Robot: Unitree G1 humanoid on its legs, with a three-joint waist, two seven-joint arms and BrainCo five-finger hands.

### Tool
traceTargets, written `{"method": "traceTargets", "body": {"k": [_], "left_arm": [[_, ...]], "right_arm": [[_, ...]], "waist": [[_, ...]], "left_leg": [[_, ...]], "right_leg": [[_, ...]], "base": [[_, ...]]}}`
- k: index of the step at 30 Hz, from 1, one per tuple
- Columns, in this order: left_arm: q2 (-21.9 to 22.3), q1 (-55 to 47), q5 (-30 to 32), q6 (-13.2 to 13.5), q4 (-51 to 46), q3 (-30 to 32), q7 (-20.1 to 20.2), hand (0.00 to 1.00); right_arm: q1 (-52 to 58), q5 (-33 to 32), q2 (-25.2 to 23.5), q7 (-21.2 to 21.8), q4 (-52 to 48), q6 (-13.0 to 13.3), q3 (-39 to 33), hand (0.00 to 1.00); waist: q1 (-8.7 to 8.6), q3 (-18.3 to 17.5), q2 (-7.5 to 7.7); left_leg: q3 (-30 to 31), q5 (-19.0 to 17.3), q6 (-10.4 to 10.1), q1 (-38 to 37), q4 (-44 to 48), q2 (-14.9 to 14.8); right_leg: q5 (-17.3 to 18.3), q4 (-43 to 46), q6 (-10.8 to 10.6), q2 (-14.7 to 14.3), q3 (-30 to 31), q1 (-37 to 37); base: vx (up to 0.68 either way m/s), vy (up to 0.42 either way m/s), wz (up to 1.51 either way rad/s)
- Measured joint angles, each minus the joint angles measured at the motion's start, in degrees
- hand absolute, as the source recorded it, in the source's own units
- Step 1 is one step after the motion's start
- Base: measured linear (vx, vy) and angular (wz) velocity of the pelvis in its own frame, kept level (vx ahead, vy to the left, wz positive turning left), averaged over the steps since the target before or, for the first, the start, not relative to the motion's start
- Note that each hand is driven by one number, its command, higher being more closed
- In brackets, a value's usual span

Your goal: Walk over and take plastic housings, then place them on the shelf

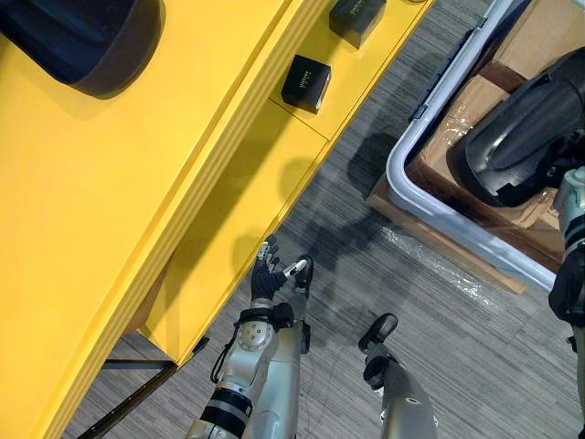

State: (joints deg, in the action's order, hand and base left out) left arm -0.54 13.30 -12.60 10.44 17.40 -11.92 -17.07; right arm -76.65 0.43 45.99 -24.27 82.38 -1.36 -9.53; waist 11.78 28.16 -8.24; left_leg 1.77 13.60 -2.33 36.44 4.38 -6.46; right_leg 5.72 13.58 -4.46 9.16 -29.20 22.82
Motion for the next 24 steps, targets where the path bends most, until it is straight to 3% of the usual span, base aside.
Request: {"method": "traceTargets", "body": {"k": [7, 11, 15, 18, 24], "left_arm": [[0.50, -1.26, -0.26, -0.62, -3.01, 1.58, 0.44, 0.00], [0.69, -2.41, -0.22, -0.62, -5.74, 1.55, 0.85, 0.00], [0.51, -4.82, -0.27, -0.34, -8.05, 1.64, 0.87, 0.00], [0.12, -5.08, -0.81, 0.10, -9.48, 2.12, 0.92, 0.00], [-3.78, 3.61, -1.99, 1.27, -10.21, 2.19, 0.53, 0.00]], "right_arm": [[0.28, 2.19, 0.74, 3.21, 1.93, -2.92, -2.84, 1.00], [1.19, 2.70, -0.14, 2.44, 0.64, -4.02, -0.58, 1.00], [2.77, 6.84, -2.30, 0.08, -6.32, -4.02, 3.53, 1.00], [3.97, 11.61, -3.98, -1.14, -12.86, -3.83, 6.87, 1.00], [4.47, 18.45, -6.05, -4.10, -22.32, -2.94, 10.35, 1.00]], "waist": [[-0.10, 0.10, -0.70], [-0.61, 0.06, -0.82], [-1.40, 0.07, -0.81], [-3.00, 0.07, -0.81], [-5.23, 0.04, -0.57]], "left_leg": [[-0.02, -0.17, -0.18, -3.23, 0.04, -0.02], [-0.40, -0.18, -0.19, -4.48, 0.02, -0.15], [-2.32, -0.18, -0.19, -7.34, -0.77, -0.49], [-3.52, -0.18, -0.19, -9.44, -1.54, -0.76], [-6.38, -0.12, -0.18, -12.12, -2.51, -1.57]], "right_leg": [[0.07, 0.00, 0.04, -0.02, 0.00, -3.21], [0.08, -0.01, 0.06, -0.04, 0.25, -4.30], [0.08, 0.02, 0.05, 0.07, 2.00, -5.54], [0.08, 0.02, 0.06, 0.06, 3.14, -6.49], [-0.33, 0.04, 0.30, -0.48, 5.47, -7.14]], "base": [[0.03, -0.055, 0.02], [0.02, -0.047, -0.03], [0.00, -0.044, -0.19], [-0.02, -0.054, -0.21], [-0.01, -0.049, -0.21]]}}
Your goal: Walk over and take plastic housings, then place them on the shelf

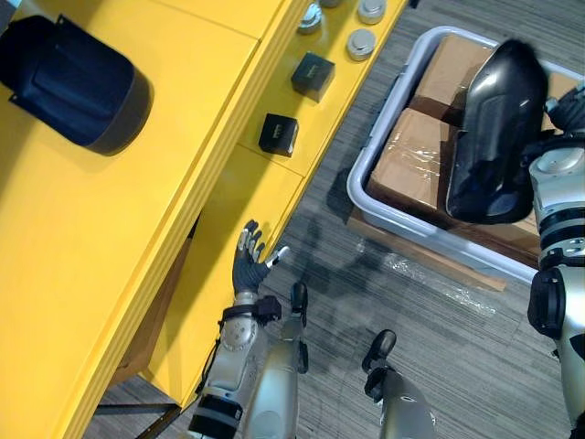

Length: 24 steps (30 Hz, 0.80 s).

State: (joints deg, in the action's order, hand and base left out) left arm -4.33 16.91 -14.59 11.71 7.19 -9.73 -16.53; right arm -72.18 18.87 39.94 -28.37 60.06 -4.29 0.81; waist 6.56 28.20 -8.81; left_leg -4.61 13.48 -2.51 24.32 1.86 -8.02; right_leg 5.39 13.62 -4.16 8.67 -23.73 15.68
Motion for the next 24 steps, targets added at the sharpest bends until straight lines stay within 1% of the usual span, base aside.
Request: {"method": "traceTargets", "body": {"k": [2, 4, 6, 8, 10, 11, 12, 14, 17, 18, 20, 21, 24], "left_arm": [[-1.36, 6.36, -1.17, 0.59, 0.50, -0.62, -0.66, 0.00], [-2.15, 10.42, -3.18, 1.13, 2.23, -1.16, -0.79, 0.00], [-3.22, 16.52, -7.40, 1.34, 6.65, -3.24, -0.73, 0.00], [-3.10, 23.00, -13.28, 1.47, 13.23, -6.55, 0.21, 0.00], [-2.49, 26.42, -16.77, 1.44, 17.78, -8.38, 1.04, 0.00], [-2.02, 27.35, -17.80, 1.39, 19.31, -8.76, 1.06, 0.00], [-0.80, 29.08, -19.64, 1.17, 21.75, -8.75, 0.93, 0.00], [0.40, 31.00, -20.51, 0.98, 23.73, -8.76, 0.72, 0.00], [1.07, 32.10, -21.18, 0.99, 23.80, -8.66, -0.17, 0.00], [1.30, 32.79, -21.18, 1.02, 23.97, -8.61, -0.78, 0.00], [1.43, 33.49, -21.05, 1.05, 25.20, -8.57, -1.78, 0.00], [1.54, 33.55, -20.90, 1.05, 25.61, -8.55, -2.15, 0.00], [1.80, 33.55, -19.10, 1.01, 25.83, -8.70, -2.88, 0.00]], "right_arm": [[0.01, 2.17, -0.99, -0.08, -1.74, 0.03, 0.69, 1.00], [0.17, 2.87, -2.29, -0.09, -3.26, 0.03, 2.26, 1.00], [0.30, 5.11, -3.67, -0.09, -6.33, 0.15, 4.97, 1.00], [0.27, 6.67, -4.77, 0.01, -8.38, 0.60, 7.39, 1.00], [0.26, 7.01, -6.69, 0.12, -8.84, 0.60, 7.86, 1.00], [0.25, 7.09, -7.22, 0.21, -8.84, 0.60, 8.11, 1.00], [0.09, 7.19, -8.18, 0.40, -8.84, 0.62, 8.32, 0.00], [-0.09, 7.13, -9.84, 0.44, -8.83, 0.62, 8.23, 0.00], [-0.32, 4.04, -13.34, 0.57, -8.02, 1.00, 6.72, 0.00], [-0.78, 1.99, -14.45, 0.62, -6.32, 1.20, 4.35, 0.00], [-2.44, -4.09, -15.91, 0.64, -1.66, 1.37, -0.24, 0.00], [-2.78, -6.18, -16.01, 0.66, -0.21, 1.39, -1.61, 0.00], [-3.02, -9.14, -15.78, 0.62, 2.89, 1.44, -6.41, 0.00]], "waist": [[-1.40, -0.04, 0.24], [-1.98, -0.32, 0.85], [-3.10, -0.69, 1.65], [-3.98, -1.25, 2.82], [-4.73, -1.58, 3.77], [-4.95, -1.67, 3.94], [-5.31, -1.70, 4.02], [-5.51, -1.68, 4.07], [-5.48, -1.69, 4.17], [-5.39, -1.68, 4.18], [-5.12, -1.67, 4.20], [-4.95, -1.67, 4.20], [-4.92, -1.67, 4.21]], "left_leg": [[-0.26, 0.04, 0.00, -1.10, -0.24, -0.29], [-1.26, 0.04, 0.00, -2.22, -0.64, -0.66], [-1.81, 0.04, -0.01, -3.32, -1.05, -0.90], [-2.53, 0.15, -0.17, -4.11, -1.57, -1.08], [-3.08, 0.17, -0.19, -4.52, -1.72, -1.18], [-3.21, 0.17, -0.20, -4.60, -1.71, -1.22], [-3.34, 0.17, -0.20, -4.72, -1.71, -1.48], [-3.76, 0.16, -0.22, -4.93, -1.71, -1.78], [-5.10, 0.10, -0.30, -5.72, -1.74, -1.84], [-5.26, 0.10, -0.32, -5.63, -1.74, -1.90], [-5.71, 0.16, -0.41, -5.30, -1.76, -1.95], [-5.83, 0.16, -0.41, -4.97, -1.75, -1.95], [-4.74, 0.45, -0.18, -2.40, -1.57, -1.81]], "right_leg": [[-0.25, -0.03, 0.14, -0.29, 0.56, -0.80], [-0.68, -0.07, 0.28, -0.51, 1.30, -1.15], [-0.76, -0.14, 0.34, -0.70, 1.70, -1.72], [-0.86, -0.14, 0.48, -0.96, 2.60, -1.78], [-1.02, -0.14, 0.60, -1.07, 3.02, -1.76], [-1.09, -0.14, 0.63, -1.09, 3.15, -1.77], [-1.48, -0.14, 0.69, -1.25, 3.35, -1.78], [-2.06, -0.23, 0.83, -1.56, 4.07, -1.64], [-2.21, -0.24, 0.89, -1.69, 5.43, -1.57], [-2.22, -0.26, 0.90, -1.80, 5.65, -1.37], [-2.22, -0.27, 0.91, -1.81, 5.92, -0.79], [-2.21, -0.41, 0.91, -1.79, 5.90, -0.47], [-2.21, -0.32, 0.91, -1.72, 5.30, 1.57]], "base": [[0.01, -0.054, -0.11], [0.01, -0.037, -0.20], [0.00, -0.040, -0.17], [0.00, -0.032, -0.14], [0.00, -0.018, -0.12], [0.00, -0.024, -0.12], [-0.01, -0.025, -0.11], [-0.02, -0.019, -0.16], [-0.03, -0.011, -0.21], [-0.04, -0.019, -0.10], [-0.05, -0.024, -0.12], [-0.05, -0.019, -0.08], [-0.05, -0.014, 0.09]]}}
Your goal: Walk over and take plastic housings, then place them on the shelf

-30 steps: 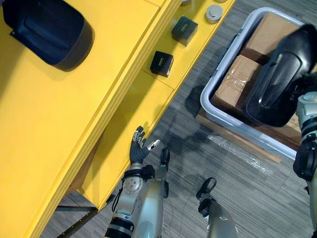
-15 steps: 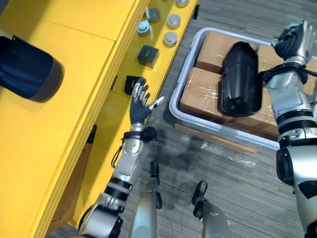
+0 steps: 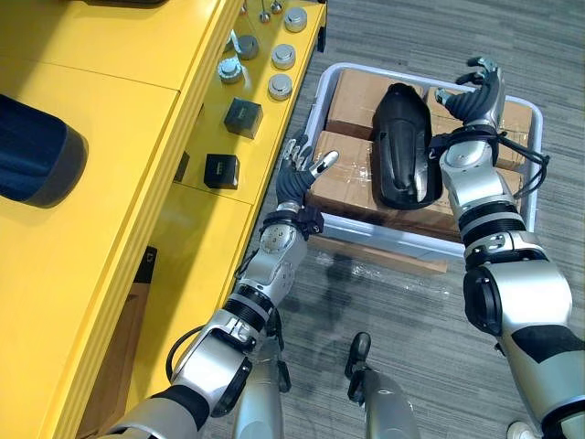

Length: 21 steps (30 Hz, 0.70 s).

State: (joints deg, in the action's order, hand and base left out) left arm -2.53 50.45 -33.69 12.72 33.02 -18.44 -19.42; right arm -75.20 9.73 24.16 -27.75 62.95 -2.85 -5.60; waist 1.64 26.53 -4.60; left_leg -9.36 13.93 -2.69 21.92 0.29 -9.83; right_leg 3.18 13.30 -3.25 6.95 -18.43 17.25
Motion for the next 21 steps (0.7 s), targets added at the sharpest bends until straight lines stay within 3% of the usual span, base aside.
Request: {"method": "traceTargets", "body": {"k": [3, 8, 12, 18, 19, 21], "left_arm": [[0.87, -0.70, 3.04, -0.55, 0.13, -0.91, -0.74, 0.00], [2.09, -5.85, 8.42, -1.76, -0.56, -2.86, -1.16, 0.00], [1.84, -13.62, 9.42, -2.39, -3.11, -2.79, -1.06, 0.00], [2.09, -23.01, 9.11, -2.55, -8.60, -2.00, 0.08, 0.00], [2.10, -24.51, 9.07, -2.57, -9.54, -1.52, 0.33, 0.00], [2.46, -26.25, 8.66, -2.55, -10.56, -0.47, 0.67, 0.00]], "right_arm": [[-0.22, -2.38, 1.74, -0.22, 4.59, -0.09, -5.20, 0.00], [-1.27, -3.21, 10.07, -0.35, 11.73, -0.21, -7.99, 0.00], [-1.91, -4.93, 19.06, -0.36, 17.42, -0.20, -7.96, 0.00], [-0.92, -7.15, 26.71, -0.01, 22.05, -0.32, -5.38, 0.00], [-0.60, -7.24, 28.01, 0.16, 22.01, -0.29, -4.88, 1.00], [-0.01, -7.25, 30.00, 0.09, 21.56, -0.26, -2.86, 1.00]], "waist": [[-0.05, 0.01, -0.02], [0.77, 0.24, -0.70], [2.59, 1.07, -3.13], [4.41, 1.43, -6.97], [4.78, 1.52, -7.65], [5.58, 1.39, -7.84]], "left_leg": [[2.26, 1.13, 0.00, 3.09, 0.18, 0.53], [6.83, 1.31, 0.10, 6.45, 1.76, 3.30], [9.72, 1.70, 0.61, 9.70, 2.02, 5.31], [11.55, 2.24, 1.29, 14.63, 2.91, 7.51], [11.90, 2.32, 1.40, 15.63, 3.07, 7.90], [12.26, 2.40, 1.50, 17.00, 3.23, 8.25]], "right_leg": [[0.21, 2.32, 0.03, 0.77, -2.14, 2.53], [4.01, 9.28, -0.71, 4.62, -5.86, 4.93], [5.80, 11.90, -1.22, 6.81, -8.49, 6.93], [7.17, 15.20, -1.93, 9.61, -9.85, 11.43], [7.71, 15.98, -2.03, 10.27, -10.51, 12.33], [8.36, 17.30, -1.97, 10.86, -10.75, 13.80]], "base": [[-0.01, -0.016, 0.39], [0.02, -0.035, 0.56], [0.00, -0.028, 0.41], [0.01, -0.032, 0.23], [0.01, -0.047, 0.21], [0.01, -0.055, 0.16]]}}
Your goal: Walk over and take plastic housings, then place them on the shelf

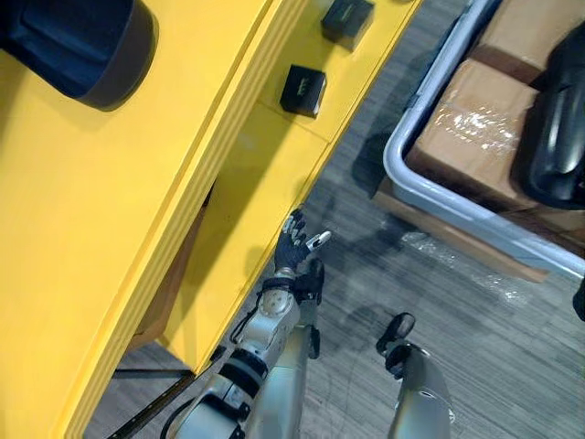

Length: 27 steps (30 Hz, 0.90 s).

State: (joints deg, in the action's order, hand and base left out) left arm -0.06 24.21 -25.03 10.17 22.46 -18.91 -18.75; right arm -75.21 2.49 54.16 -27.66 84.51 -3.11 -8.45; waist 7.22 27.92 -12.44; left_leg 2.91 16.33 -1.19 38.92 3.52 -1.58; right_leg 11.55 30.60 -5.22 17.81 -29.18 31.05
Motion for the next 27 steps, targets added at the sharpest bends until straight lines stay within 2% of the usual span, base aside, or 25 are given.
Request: {"method": "traceTargets", "body": {"k": [3, 5, 9, 15, 20, 23, 26, 27], "left_arm": [[0.11, -1.94, -0.84, 0.01, -2.45, 1.44, 0.38, 0.00], [0.57, -2.85, -1.95, -0.02, -3.71, 3.20, 0.63, 0.00], [1.18, -3.90, -2.52, -0.03, -5.78, 6.30, 1.12, 0.00], [1.35, -3.82, -2.90, -0.21, -6.86, 7.48, 1.70, 0.00], [1.01, -3.64, -2.90, -0.29, -7.76, 8.54, 1.90, 0.00], [-0.58, -3.62, -3.19, -0.26, -7.83, 8.47, 2.01, 0.00], [-3.61, -3.56, -7.87, -0.17, -7.86, 8.38, 2.85, 0.00], [-3.95, -3.41, -8.63, -0.17, -7.90, 8.33, 2.93, 0.00]], "right_arm": [[2.25, -0.01, 3.11, 0.03, -1.38, -0.21, 4.57, 1.00], [3.98, 0.01, 4.39, 0.26, -3.91, -0.25, 8.12, 1.00], [5.91, 0.09, 4.51, 2.06, -6.94, -0.27, 9.79, 1.00], [8.34, 0.20, 1.23, 6.11, -7.31, -2.02, 8.27, 1.00], [10.05, 0.47, -3.48, 6.39, -9.50, -2.86, 7.50, 1.00], [11.30, 3.37, -8.61, 5.63, -15.45, -3.44, 9.48, 1.00], [12.59, 9.75, -13.71, 3.81, -25.02, -3.45, 9.86, 1.00], [12.85, 10.87, -13.95, 3.65, -26.73, -3.45, 10.52, 1.00]], "waist": [[0.84, -0.01, -0.01], [0.77, -0.01, -0.01], [0.43, -0.01, 0.00], [-0.05, -0.07, 0.12], [-1.07, -0.24, 0.66], [-2.52, -0.22, 1.78], [-3.52, -0.10, 4.75], [-3.73, -0.15, 5.15]], "left_leg": [[0.32, -0.27, -0.34, 1.52, 0.40, 0.43], [0.23, -0.28, -0.36, 2.25, 0.66, 0.56], [0.08, -0.33, -0.39, 2.33, 0.97, 0.34], [0.26, -0.52, -0.64, 0.20, 2.12, -0.22], [0.26, -0.69, -0.83, -4.43, 1.81, -0.79], [0.03, -1.03, -1.22, -7.45, 1.72, -2.00], [-1.99, -1.39, -1.69, -12.90, 0.40, -3.66], [-2.29, -1.44, -1.77, -13.91, 0.20, -3.89]], "right_leg": [[1.23, 1.32, 0.08, 0.87, -0.39, 1.50], [1.86, 2.03, 0.18, 1.22, -0.36, 2.44], [1.93, 2.31, 0.29, 1.21, -0.36, 2.58], [1.99, 2.96, 0.48, 0.99, -1.31, -0.29], [2.00, 1.10, 0.52, -0.27, -1.34, -5.31], [1.16, -2.24, 0.94, -2.33, -1.19, -9.18], [0.25, -4.79, 1.24, -4.14, 0.66, -13.31], [0.18, -5.22, 1.29, -4.38, 0.99, -14.23]], "base": [[-0.01, -0.096, 0.14], [-0.01, -0.106, -0.01], [-0.01, -0.114, -0.03], [-0.01, -0.135, 0.03], [-0.04, -0.155, -0.04], [-0.04, -0.157, -0.17], [-0.01, -0.123, -0.35], [-0.01, -0.142, -0.39]]}}
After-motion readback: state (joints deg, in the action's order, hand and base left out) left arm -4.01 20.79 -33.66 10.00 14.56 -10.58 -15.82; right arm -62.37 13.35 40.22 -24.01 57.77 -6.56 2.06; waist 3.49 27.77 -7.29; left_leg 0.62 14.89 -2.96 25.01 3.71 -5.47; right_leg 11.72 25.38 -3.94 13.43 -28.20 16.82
